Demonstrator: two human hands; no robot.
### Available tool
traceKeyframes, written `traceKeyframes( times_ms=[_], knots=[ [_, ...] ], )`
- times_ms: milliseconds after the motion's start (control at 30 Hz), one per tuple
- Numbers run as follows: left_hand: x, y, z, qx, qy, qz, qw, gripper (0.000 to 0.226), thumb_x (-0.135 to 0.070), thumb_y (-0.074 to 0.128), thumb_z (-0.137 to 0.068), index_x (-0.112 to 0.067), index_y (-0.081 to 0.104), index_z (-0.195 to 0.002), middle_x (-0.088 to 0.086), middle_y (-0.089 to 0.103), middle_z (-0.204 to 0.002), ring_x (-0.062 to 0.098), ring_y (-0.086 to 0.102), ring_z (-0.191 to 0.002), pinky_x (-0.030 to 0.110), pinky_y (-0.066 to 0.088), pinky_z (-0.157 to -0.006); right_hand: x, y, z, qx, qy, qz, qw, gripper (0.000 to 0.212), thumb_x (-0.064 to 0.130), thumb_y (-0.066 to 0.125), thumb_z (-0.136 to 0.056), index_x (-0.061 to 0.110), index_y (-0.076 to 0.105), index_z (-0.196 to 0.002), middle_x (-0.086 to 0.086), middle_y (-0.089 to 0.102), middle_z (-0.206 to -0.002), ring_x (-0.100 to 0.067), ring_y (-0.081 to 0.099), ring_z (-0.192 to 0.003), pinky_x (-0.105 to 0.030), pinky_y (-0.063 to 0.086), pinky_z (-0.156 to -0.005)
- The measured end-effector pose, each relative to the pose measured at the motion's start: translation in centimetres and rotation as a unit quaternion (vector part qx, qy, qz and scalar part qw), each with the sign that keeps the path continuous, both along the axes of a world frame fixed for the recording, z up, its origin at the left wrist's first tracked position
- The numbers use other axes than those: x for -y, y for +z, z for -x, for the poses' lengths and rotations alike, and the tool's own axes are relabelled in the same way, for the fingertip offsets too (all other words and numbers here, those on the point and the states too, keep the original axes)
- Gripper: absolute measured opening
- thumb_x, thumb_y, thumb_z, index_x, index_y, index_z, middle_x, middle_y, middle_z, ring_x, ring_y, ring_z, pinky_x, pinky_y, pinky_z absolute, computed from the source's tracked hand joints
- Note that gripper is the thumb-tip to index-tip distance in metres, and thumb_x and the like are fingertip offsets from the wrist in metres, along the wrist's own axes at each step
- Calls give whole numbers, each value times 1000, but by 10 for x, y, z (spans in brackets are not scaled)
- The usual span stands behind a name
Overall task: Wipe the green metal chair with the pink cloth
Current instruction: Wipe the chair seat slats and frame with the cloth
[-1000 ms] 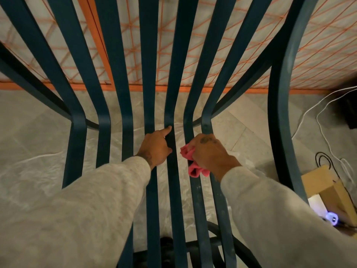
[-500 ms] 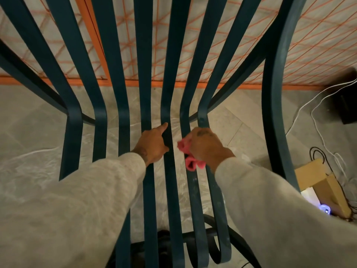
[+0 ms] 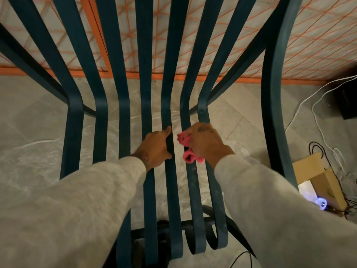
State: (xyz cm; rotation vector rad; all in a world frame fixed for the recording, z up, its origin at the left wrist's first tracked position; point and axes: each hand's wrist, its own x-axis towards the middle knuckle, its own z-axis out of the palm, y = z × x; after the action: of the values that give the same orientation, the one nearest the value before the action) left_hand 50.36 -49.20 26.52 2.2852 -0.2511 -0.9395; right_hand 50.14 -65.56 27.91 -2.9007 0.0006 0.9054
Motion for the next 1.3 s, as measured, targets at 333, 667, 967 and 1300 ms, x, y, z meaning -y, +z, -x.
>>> traceKeyframes(
  times_ms=[333,667,967,1300],
  knots=[
    [1,4,10,31,7,-9,999,86,-12,71,-86,-21,18,-154,13,52,-132,28,53,-120,35,42,-102,-9,25,39,-88,-148,-51,984,32,32,71,-87,14,58,-112,-9,64,-97,-25,71,-72,-37,63,-63],
    [1,6,12,29,-4,-13,999,85,-13,69,-87,-21,17,-154,12,52,-132,27,53,-119,34,42,-101,-11,24,44,-67,-108,-27,991,37,31,74,-85,13,57,-112,-3,60,-98,-22,69,-78,-34,62,-72],
    [-1,6,11,17,-24,-19,999,87,-13,69,-87,-20,14,-154,13,50,-137,29,52,-124,37,42,-103,-11,11,17,22,-45,30,998,51,37,78,-80,12,57,-118,-6,60,-102,-20,59,-86,-32,53,-85],
    [-1,14,30,18,-61,-40,997,90,-18,70,-86,-18,11,-154,12,40,-146,29,41,-133,37,35,-109,-10,13,44,-20,-56,21,998,42,40,74,-85,16,59,-116,-5,62,-102,-20,66,-85,-34,60,-81]
  ],
)
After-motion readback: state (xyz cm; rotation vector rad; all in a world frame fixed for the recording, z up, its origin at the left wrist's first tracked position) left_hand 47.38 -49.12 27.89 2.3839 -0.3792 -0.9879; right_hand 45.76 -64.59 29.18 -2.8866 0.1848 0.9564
